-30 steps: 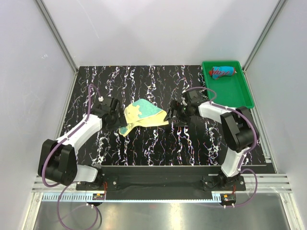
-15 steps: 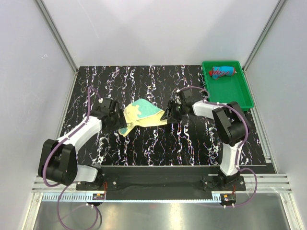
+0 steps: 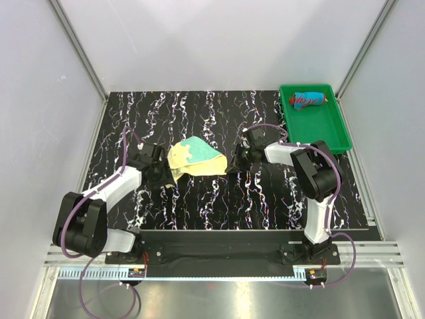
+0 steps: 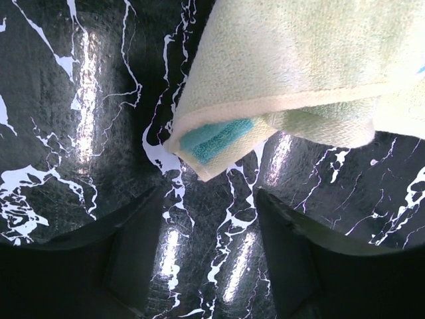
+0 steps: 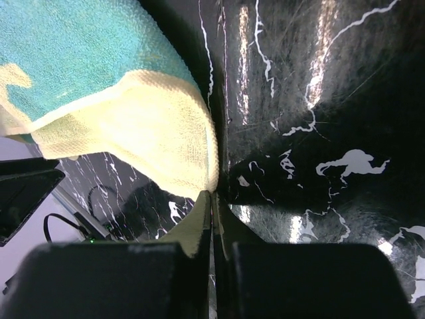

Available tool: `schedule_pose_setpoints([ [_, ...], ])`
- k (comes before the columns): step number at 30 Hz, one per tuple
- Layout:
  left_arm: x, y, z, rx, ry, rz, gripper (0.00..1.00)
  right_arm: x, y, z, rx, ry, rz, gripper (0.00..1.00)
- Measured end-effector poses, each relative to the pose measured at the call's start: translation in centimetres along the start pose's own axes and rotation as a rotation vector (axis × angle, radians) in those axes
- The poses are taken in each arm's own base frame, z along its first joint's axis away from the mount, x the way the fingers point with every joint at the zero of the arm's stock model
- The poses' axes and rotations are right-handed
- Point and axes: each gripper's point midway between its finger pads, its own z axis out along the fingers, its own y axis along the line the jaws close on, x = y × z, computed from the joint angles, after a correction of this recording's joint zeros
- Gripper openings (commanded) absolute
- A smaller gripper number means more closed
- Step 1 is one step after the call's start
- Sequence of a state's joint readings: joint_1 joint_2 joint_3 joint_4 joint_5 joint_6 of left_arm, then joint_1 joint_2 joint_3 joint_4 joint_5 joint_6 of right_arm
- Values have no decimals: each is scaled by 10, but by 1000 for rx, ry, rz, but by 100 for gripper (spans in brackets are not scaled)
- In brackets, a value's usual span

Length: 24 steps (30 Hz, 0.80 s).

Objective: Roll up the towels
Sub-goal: Flatten the towel

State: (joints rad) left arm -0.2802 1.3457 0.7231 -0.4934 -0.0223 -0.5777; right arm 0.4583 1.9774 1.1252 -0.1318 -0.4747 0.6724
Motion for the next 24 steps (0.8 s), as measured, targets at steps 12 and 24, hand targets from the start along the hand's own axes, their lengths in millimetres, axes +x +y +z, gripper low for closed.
schedule_pose_setpoints([
  [12,3,2,5,1,-10,-7,17,-1,-1,-1,6,-13,6,0],
  [24,-22,8,-13,-8,-181,-35,66,1,-8,-15,73,-28,-18,0],
])
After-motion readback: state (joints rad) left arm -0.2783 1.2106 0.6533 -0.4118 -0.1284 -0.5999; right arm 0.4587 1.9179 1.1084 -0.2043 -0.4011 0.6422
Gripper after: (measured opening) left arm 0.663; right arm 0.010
